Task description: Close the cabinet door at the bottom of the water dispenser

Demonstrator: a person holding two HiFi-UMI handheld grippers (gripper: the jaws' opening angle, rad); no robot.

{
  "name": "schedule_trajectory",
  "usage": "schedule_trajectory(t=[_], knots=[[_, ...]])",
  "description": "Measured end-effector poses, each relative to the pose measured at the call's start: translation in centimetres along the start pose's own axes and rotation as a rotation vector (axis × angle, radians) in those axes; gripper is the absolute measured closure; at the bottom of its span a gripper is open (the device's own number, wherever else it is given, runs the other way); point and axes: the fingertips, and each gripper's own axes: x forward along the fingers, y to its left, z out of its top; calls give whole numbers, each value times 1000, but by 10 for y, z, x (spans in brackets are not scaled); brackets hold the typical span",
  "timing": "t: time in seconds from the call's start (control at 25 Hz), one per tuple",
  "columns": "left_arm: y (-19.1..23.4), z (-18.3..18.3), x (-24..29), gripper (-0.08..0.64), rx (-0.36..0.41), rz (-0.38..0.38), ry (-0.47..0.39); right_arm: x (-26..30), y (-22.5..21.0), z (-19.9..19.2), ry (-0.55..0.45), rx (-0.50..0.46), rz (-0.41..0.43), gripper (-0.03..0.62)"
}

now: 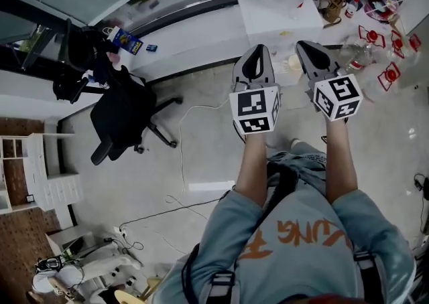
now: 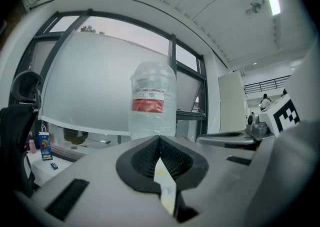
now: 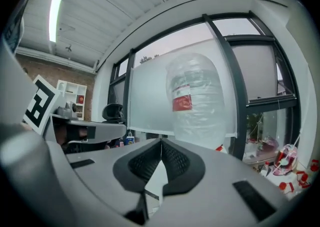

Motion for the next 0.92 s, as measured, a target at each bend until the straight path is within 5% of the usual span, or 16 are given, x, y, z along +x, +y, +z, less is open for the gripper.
schedule_trajectory(t=[0.92], knots=[[-56,44,33,549,-34,77,3,-20,-74,61,-38,-47,86,563]])
